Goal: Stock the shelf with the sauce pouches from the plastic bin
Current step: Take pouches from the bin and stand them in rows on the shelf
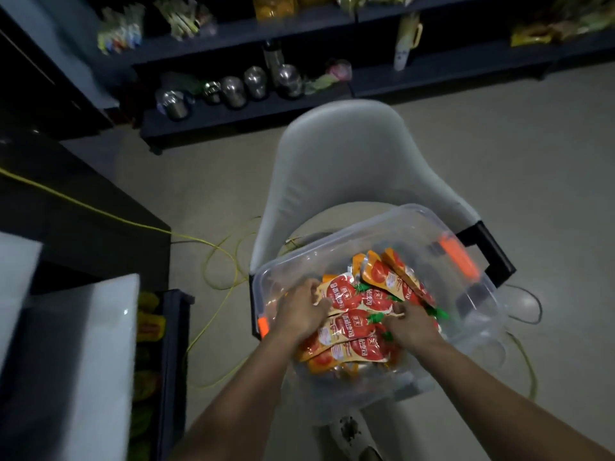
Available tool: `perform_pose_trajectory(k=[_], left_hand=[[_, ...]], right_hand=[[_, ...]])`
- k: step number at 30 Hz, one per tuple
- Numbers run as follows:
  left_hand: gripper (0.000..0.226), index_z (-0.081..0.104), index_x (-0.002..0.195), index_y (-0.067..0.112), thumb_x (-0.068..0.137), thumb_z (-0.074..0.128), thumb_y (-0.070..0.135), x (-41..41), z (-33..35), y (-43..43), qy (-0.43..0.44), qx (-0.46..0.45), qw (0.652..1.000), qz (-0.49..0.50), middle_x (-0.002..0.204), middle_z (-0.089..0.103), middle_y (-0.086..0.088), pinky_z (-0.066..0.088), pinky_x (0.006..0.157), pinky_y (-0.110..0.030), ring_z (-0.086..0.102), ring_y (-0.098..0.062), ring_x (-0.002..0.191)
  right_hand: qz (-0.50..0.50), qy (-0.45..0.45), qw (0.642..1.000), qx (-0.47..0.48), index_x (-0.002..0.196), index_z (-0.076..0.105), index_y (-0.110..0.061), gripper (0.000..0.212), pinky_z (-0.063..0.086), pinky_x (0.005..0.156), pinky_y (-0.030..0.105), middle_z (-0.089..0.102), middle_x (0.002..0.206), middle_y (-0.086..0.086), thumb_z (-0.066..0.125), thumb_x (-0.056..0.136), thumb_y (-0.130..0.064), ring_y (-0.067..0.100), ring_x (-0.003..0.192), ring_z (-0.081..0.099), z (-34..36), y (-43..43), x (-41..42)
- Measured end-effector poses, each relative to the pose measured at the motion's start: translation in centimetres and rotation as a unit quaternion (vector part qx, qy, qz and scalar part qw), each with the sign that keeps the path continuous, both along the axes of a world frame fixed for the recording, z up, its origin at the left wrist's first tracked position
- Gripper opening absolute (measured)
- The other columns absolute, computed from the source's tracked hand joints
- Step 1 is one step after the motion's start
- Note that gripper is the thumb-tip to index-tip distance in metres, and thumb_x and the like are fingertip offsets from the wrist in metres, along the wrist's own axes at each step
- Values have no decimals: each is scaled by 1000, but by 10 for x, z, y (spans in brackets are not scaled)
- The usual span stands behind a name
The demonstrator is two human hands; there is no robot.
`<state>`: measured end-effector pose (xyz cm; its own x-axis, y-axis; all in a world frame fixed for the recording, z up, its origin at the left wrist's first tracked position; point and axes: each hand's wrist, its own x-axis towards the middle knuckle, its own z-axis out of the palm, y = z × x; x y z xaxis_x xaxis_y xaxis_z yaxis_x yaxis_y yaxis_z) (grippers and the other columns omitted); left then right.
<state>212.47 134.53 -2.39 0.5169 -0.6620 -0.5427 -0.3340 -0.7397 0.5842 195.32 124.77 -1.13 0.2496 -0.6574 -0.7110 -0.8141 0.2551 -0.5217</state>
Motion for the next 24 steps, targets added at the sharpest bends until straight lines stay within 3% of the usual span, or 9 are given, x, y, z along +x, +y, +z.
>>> perform_pose_trajectory(k=[3, 5, 9, 11, 14, 16, 20, 24], left_hand=[[51, 46, 137, 19, 91, 62, 32, 8, -40, -19, -32, 51, 997, -44, 138, 54, -4, 39, 109, -42, 51, -25, 126], [57, 41, 143, 18, 91, 60, 30, 12, -59, -28, -48, 73, 994, -70, 147, 45, -7, 34, 113, -40, 43, -26, 134], [58, 41, 143, 15, 91, 59, 32, 18, -88, -42, -59, 102, 989, -93, 146, 47, -11, 32, 114, -39, 42, -28, 135], [60, 40, 143, 16, 91, 58, 38, 17, -97, -45, -100, 127, 978, -134, 145, 47, -11, 31, 113, -40, 42, -29, 134], [70, 37, 143, 17, 86, 62, 50, 14, -103, -47, -196, 153, 949, -193, 142, 48, -10, 29, 109, -42, 42, -29, 131], [71, 43, 139, 21, 82, 65, 57, 15, -101, -48, -218, 153, 942, -207, 139, 52, -6, 31, 106, -42, 46, -27, 128], [64, 49, 136, 22, 85, 62, 57, 11, -97, -40, -190, 144, 943, -233, 139, 52, -5, 32, 106, -40, 46, -25, 129], [53, 54, 133, 22, 89, 60, 50, 8, -83, -25, -119, 90, 974, -172, 132, 59, -4, 37, 102, -37, 52, -24, 124]], right_hand=[[-17, 28, 999, 28, 118, 53, -5, 30, 44, 94, 36, 59, 118, 13, 59, 92, -18, 32, 112, 55, -28, -11, 9], [-32, 33, 998, 50, 108, 55, -8, 23, 47, 94, 38, 59, 115, 14, 61, 90, -22, 31, 105, 56, -46, -14, 13], [-41, 27, 997, 53, 92, 57, -9, 21, 51, 83, 39, 61, 97, 9, 64, 89, -28, 26, 90, 59, -74, -15, 19], [-24, 35, 998, 44, 94, 58, -8, 24, 54, 82, 41, 63, 95, 8, 65, 86, -30, 26, 90, 61, -82, -16, 21], [-9, 41, 998, 55, 102, 55, -10, 27, 51, 66, 30, 63, 96, 7, 67, 87, -28, 24, 89, 63, -85, -17, 25], [-18, 42, 996, 72, 111, 55, -6, 34, 51, 66, 30, 65, 103, 10, 68, 86, -24, 26, 91, 64, -85, -19, 27], [-41, 8, 993, 111, 108, 56, -4, 30, 58, 71, 39, 65, 104, 15, 69, 86, -19, 29, 91, 66, -75, -22, 26], [-39, -69, 995, 54, 88, 55, -9, 13, 57, 81, 50, 66, 98, 17, 66, 87, -17, 30, 90, 67, -55, -15, 21]])
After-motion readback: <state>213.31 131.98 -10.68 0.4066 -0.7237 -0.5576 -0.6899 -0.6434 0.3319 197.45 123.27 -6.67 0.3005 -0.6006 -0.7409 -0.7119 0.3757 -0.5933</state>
